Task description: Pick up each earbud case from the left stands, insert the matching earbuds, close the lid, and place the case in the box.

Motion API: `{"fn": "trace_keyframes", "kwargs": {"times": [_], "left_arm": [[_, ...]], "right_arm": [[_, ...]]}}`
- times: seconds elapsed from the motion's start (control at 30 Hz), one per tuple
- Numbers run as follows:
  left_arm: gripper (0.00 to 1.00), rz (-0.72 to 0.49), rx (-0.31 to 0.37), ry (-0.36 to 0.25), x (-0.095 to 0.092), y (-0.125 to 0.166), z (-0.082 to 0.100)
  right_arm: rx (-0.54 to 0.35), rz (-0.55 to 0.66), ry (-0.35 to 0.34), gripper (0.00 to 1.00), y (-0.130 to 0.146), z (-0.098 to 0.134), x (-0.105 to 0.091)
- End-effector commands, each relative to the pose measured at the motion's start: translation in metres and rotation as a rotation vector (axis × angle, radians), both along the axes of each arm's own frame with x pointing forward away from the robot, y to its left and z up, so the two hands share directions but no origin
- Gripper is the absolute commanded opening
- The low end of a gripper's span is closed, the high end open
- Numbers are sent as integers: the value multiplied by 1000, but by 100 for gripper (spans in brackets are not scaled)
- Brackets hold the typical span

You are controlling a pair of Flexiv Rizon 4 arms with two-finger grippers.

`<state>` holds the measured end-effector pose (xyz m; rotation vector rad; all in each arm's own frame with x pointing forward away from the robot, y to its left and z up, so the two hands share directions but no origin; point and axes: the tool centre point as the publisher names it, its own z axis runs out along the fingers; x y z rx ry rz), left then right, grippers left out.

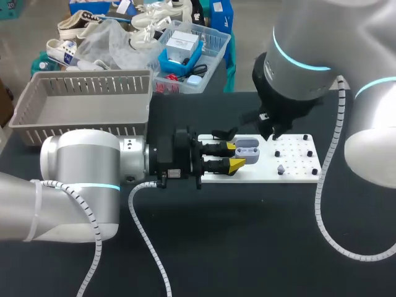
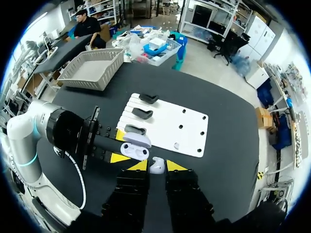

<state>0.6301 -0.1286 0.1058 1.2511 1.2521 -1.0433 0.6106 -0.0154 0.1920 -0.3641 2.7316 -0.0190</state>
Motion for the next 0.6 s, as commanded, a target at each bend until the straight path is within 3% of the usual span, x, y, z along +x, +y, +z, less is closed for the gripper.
{"fn": "trace_keyframes", "kwargs": {"times": [0.03,0.23,0.6], "left_arm": [[0,5,-1,-2,-1,-1,0],[0,5,-1,-2,-1,-1,0],[0,5,-1,-2,-1,-1,0]], "right_arm": [[9,-40,-12,0,-8,1,-5],[-22,-110,9,0,-8,5,-1],[-84,-241,106,0,9,2,8]]}}
